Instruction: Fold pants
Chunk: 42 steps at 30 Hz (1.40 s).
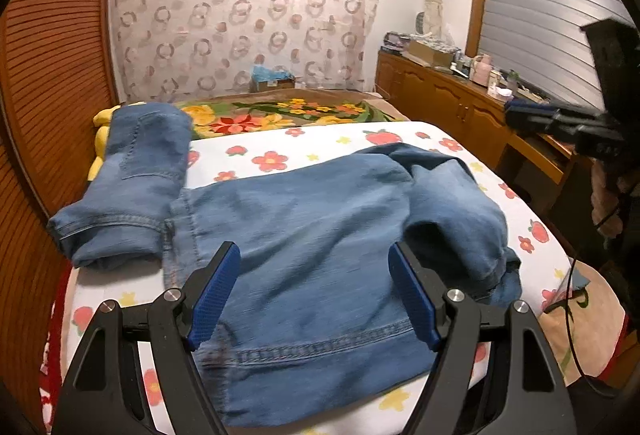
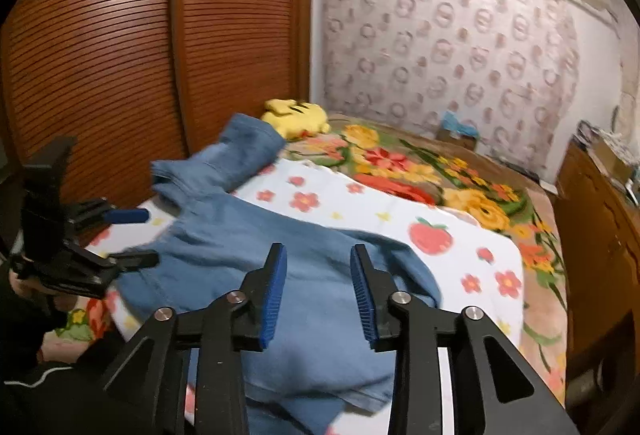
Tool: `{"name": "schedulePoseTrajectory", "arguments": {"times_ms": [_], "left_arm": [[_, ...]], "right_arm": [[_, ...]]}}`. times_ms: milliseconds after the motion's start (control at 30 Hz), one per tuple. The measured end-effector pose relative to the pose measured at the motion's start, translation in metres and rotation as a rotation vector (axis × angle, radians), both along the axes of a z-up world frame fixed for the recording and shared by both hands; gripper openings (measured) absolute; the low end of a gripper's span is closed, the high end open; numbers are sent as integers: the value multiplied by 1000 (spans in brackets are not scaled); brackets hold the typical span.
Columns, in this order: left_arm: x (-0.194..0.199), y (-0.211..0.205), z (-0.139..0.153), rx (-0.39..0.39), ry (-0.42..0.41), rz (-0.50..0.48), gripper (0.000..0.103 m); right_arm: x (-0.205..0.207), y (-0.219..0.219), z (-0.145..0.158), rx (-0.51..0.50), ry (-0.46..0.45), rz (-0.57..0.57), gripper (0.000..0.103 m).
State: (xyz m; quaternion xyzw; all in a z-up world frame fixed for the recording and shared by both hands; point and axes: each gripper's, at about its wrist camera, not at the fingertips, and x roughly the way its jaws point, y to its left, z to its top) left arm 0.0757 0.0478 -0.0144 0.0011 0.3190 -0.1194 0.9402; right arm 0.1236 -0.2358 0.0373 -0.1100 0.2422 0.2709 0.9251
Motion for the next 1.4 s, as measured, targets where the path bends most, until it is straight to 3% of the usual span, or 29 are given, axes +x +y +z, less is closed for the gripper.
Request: {"name": "schedulePoseTrajectory", "arguments": {"times_ms": [233,567,967,1000,1067,1133,1400], "left_arm": [[0,-32,2,-5,1,-73,77],[10,-68,-5,12,36,-118,77],[11,-81,-15,16,70,-137,77],[10,-81,-17,15,75,-139,77],[11,-82,-19,16,81,-138,77],[11,-81,-19,14,83,-135,77],[2,-53,-17,-8,58,-85,77]], "right_arm": [[11,-6,-36,18,78,-111,40],[28,-5,-71,14,219,-169,40],[42,10,-70,69,305,-150,40],[42,11,-69,78,308,-143,38],[44,9,-70,115,336,-102,18],[44,11,-66,104,320,-94,9],[42,37,-10,137,205,-25,5]]}}
